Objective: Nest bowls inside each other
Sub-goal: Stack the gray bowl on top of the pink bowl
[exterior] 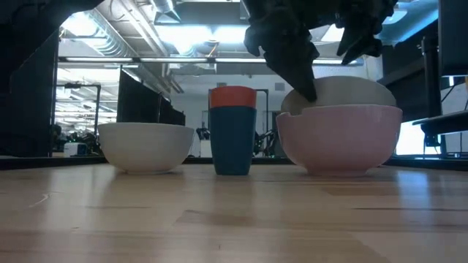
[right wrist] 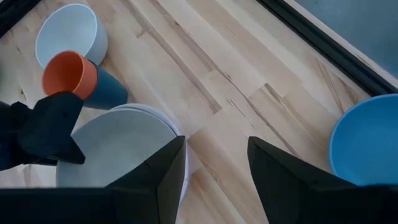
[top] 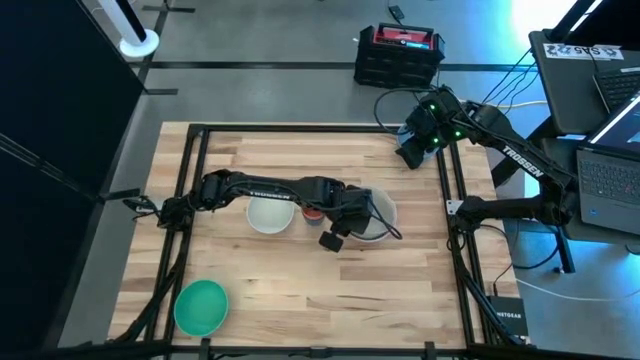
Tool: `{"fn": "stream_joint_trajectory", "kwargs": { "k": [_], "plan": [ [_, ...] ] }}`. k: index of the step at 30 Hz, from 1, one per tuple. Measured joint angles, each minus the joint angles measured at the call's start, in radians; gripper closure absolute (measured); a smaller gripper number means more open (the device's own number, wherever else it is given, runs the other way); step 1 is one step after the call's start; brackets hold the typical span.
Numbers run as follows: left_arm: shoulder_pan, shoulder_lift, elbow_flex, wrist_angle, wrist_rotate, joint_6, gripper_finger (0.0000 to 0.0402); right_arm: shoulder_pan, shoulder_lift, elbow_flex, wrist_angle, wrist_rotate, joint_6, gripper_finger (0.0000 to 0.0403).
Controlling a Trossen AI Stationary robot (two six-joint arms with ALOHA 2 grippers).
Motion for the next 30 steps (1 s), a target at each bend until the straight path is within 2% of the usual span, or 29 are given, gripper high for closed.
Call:
{"fn": "stream_joint_trajectory", "kwargs": {
  "k": [6,20,30],
  "plan": [
    [-0.001,0.000,0.025,-0.009,-0.046,0.002,0.0276,0.000,0.000,-0.009,-0.003,0.000,-0.032,0.0244],
    [-0.001,-0.005,-0.008,0.011,-0.119,0.002,0.0265,0.000,0.000,-0.118,0.018,-0.002,-0.072,0.0244],
    [-0.007,-0.018,0.149,-0.074,-0.129,-0.003,0.0265,0.000,0.000,-0.137,0.055,-0.009,-0.074,0.0244]
  ]
}}
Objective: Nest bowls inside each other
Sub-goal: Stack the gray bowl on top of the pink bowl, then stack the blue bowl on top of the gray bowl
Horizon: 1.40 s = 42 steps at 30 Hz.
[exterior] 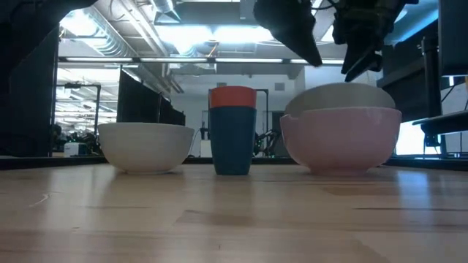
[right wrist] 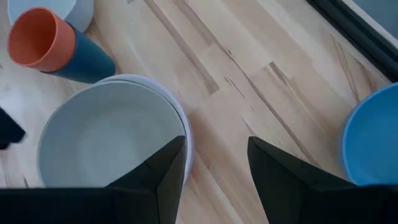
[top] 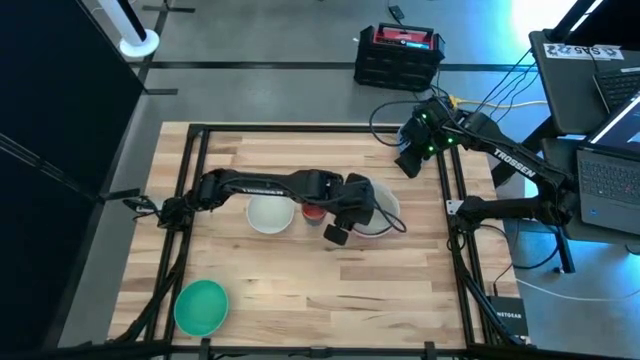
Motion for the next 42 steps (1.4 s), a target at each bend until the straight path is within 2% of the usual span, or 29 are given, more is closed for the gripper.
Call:
{"fn": "stream_joint_trajectory", "kwargs": {
  "k": [2,6,20,27,35,42],
  "plan": [
    [-0.006,0.003,0.040,-0.063,-0.056,-0.016,0.0265,0.000,0.000,0.000,-0.002,0.008,-0.001,0.0244],
    [-0.004,-0.087,0.017,-0.141,-0.157,-0.109,0.0265,-0.003,0.028,0.000,-0.008,0.095,-0.005,0.0244],
    [0.104,-0.484,0.015,-0.400,-0.167,-0.408,0.0265,-0.049,0.351,0.000,-0.015,0.375,-0.025,0.0244],
    [0.178,-0.629,0.015,-0.430,-0.167,-0.383,0.0265,-0.126,0.406,0.000,0.023,0.390,-0.021,0.0244],
    [0.237,-0.676,0.015,-0.469,-0.167,-0.355,0.0265,-0.165,0.508,0.001,0.077,0.337,-0.021,0.0246],
    [0.249,-0.678,0.015,-0.491,-0.167,-0.321,0.0265,-0.140,0.500,0.026,0.039,0.336,-0.064,0.0321]
  ]
}}
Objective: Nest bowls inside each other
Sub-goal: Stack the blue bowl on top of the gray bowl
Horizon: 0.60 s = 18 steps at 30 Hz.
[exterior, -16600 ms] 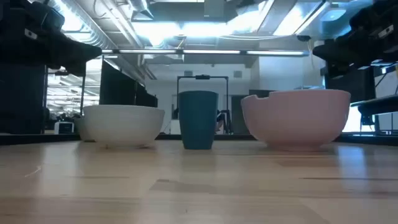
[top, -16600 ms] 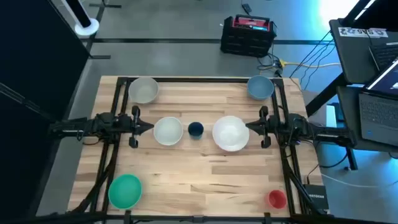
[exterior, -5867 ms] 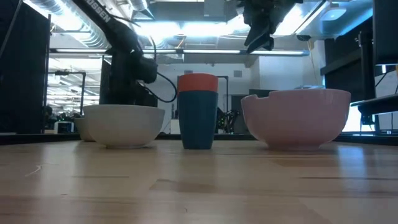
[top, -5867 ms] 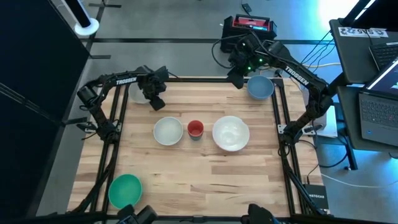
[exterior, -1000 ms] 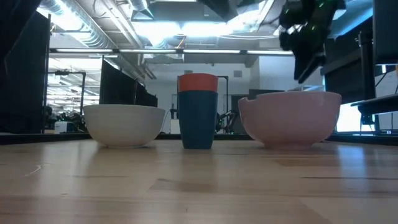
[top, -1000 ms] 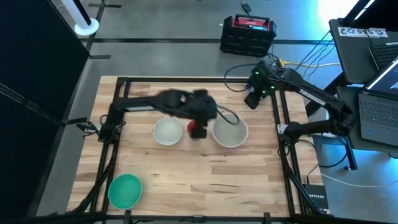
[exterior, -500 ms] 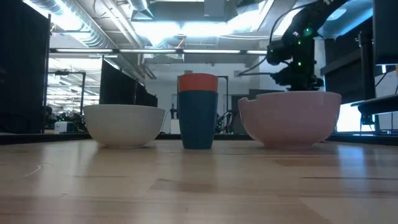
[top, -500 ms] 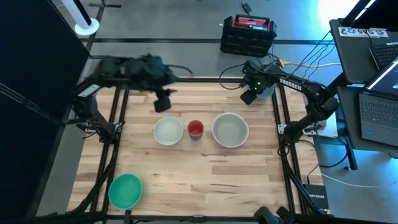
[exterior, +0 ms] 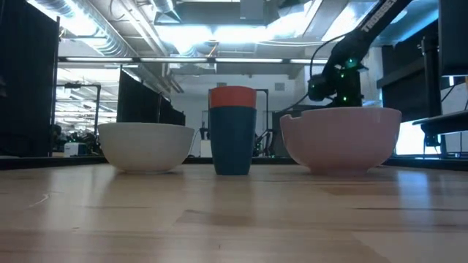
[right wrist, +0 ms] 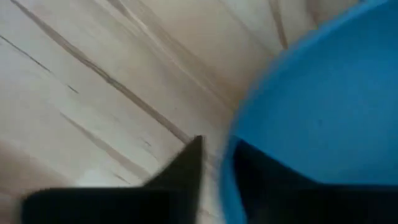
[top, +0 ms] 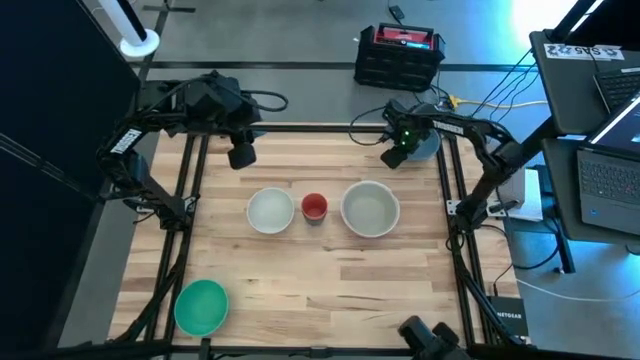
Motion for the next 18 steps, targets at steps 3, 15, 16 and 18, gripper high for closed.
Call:
{"fn": "stream_joint_trajectory", "kwargs": {
  "k": [3,15,16,18],
  "plan": [
    [0.005,0.000,0.000,-0.007,0.000,0.015,0.0265,0.011,-0.004,0.011,-0.016,-0.001,-0.019,0.0354],
    [0.067,-0.001,0.000,-0.013,0.000,0.018,0.0265,0.390,-0.230,0.165,-0.232,-0.080,0.015,0.0402],
    [0.074,-0.001,0.000,-0.013,0.000,0.015,0.0265,0.453,-0.236,0.181,-0.255,-0.082,0.037,0.0403],
    [0.084,-0.001,0.000,-0.012,0.000,0.004,0.0265,0.578,-0.235,0.213,-0.266,-0.080,0.081,0.0403]
  ]
}}
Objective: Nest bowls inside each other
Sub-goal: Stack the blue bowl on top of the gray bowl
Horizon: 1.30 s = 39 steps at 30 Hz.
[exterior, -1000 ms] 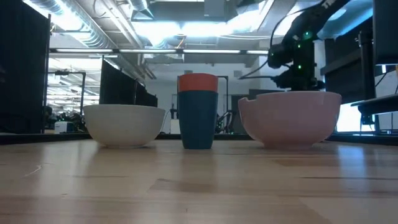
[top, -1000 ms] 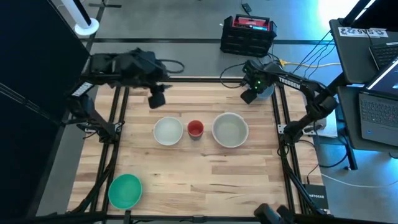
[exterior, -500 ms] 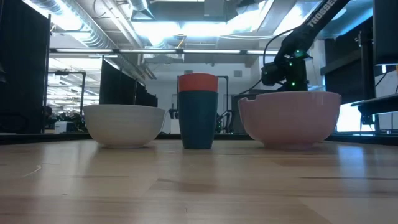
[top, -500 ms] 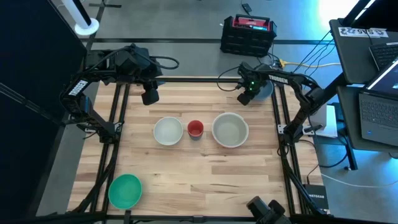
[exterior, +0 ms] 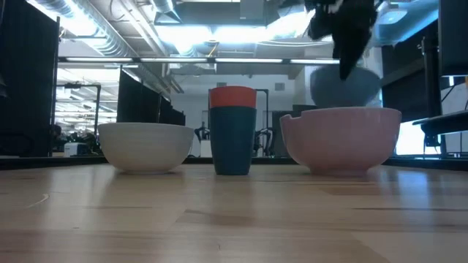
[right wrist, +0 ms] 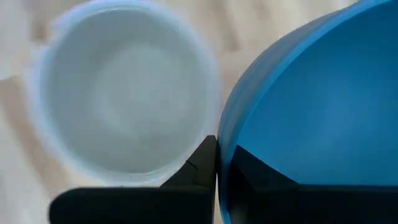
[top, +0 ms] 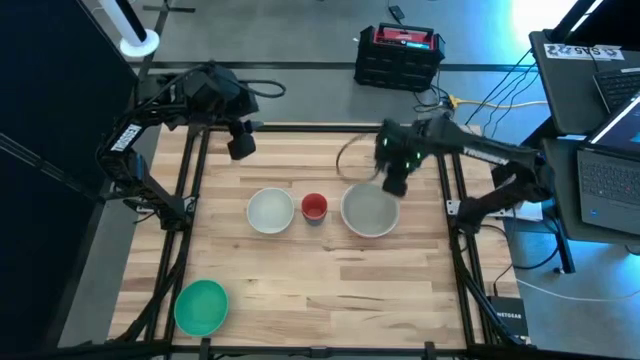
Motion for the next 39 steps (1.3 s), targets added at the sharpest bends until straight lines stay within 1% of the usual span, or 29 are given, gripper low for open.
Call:
{"fn": "stream_joint_trajectory", "kwargs": {
  "k": [4,5,19,21,24,30,33,35,39],
  "plan": [
    [0.018,0.000,0.000,-0.001,0.000,-0.025,0.0265,0.224,0.031,0.072,0.011,0.002,0.084,0.0403],
    [0.022,0.000,0.000,-0.004,0.000,-0.028,0.0265,0.263,0.044,0.087,0.012,0.004,0.104,0.0403],
    [0.019,-0.001,0.000,-0.030,0.000,0.008,0.0265,0.425,0.333,0.157,0.018,0.082,0.315,0.0403],
    [0.018,-0.002,0.000,-0.031,0.000,0.013,0.0265,0.426,0.367,0.159,0.018,0.084,0.326,0.0403],
    [0.016,-0.005,0.000,-0.031,0.000,0.014,0.0265,0.419,0.398,0.125,0.022,0.085,0.343,0.0403],
    [0.008,-0.030,-0.001,-0.031,0.001,0.040,0.0265,0.419,0.402,0.020,0.106,0.068,0.354,0.0403],
    [0.008,-0.041,-0.001,-0.031,0.001,0.058,0.0265,0.419,0.402,-0.011,0.154,0.054,0.354,0.0400],
    [0.008,-0.046,-0.001,-0.031,0.001,0.063,0.0265,0.419,0.400,-0.013,0.160,0.046,0.356,0.0390],
    [-0.013,-0.048,-0.023,-0.030,0.042,0.064,0.0261,0.433,0.342,0.013,0.126,0.060,0.399,0.0335]
  ]
}}
